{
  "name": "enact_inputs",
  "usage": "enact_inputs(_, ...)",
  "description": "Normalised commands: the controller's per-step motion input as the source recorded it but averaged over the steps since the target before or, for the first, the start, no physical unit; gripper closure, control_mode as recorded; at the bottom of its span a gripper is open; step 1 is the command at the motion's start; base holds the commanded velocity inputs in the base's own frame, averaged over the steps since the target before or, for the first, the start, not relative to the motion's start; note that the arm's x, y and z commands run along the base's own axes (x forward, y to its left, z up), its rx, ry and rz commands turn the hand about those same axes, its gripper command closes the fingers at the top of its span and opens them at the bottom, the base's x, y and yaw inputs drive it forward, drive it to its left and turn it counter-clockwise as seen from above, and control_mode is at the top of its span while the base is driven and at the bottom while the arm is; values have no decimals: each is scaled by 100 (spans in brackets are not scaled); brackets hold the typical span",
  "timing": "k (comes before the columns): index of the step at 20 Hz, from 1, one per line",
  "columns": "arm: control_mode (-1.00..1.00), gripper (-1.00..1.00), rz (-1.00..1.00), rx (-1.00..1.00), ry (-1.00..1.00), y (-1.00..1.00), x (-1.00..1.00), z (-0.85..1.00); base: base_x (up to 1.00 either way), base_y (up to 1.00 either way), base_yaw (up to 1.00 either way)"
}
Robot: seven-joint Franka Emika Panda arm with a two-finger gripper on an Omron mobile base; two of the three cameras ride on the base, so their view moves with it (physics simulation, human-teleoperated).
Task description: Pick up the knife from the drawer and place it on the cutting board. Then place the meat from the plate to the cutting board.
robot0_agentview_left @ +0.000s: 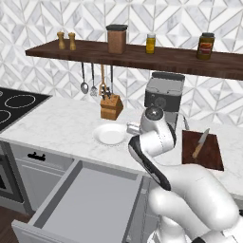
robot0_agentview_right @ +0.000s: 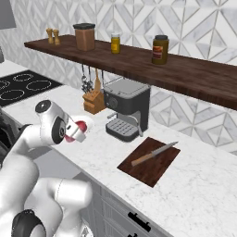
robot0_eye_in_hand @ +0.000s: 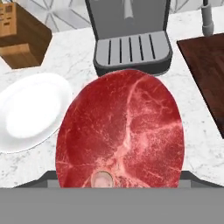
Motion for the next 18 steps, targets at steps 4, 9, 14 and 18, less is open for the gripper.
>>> enact_inputs(4,-100,100,-25,4,0,-100,-29,26,0,0,0)
enact_inputs(9,-100,100,-20,8,0,-100,-31,22,0,0,0)
enact_inputs(14,-100,100,-17,12,5,-100,-12,6,0,0,0)
enact_inputs(18,-100,100,-20,4,7,-100,0,0,0,0,0)
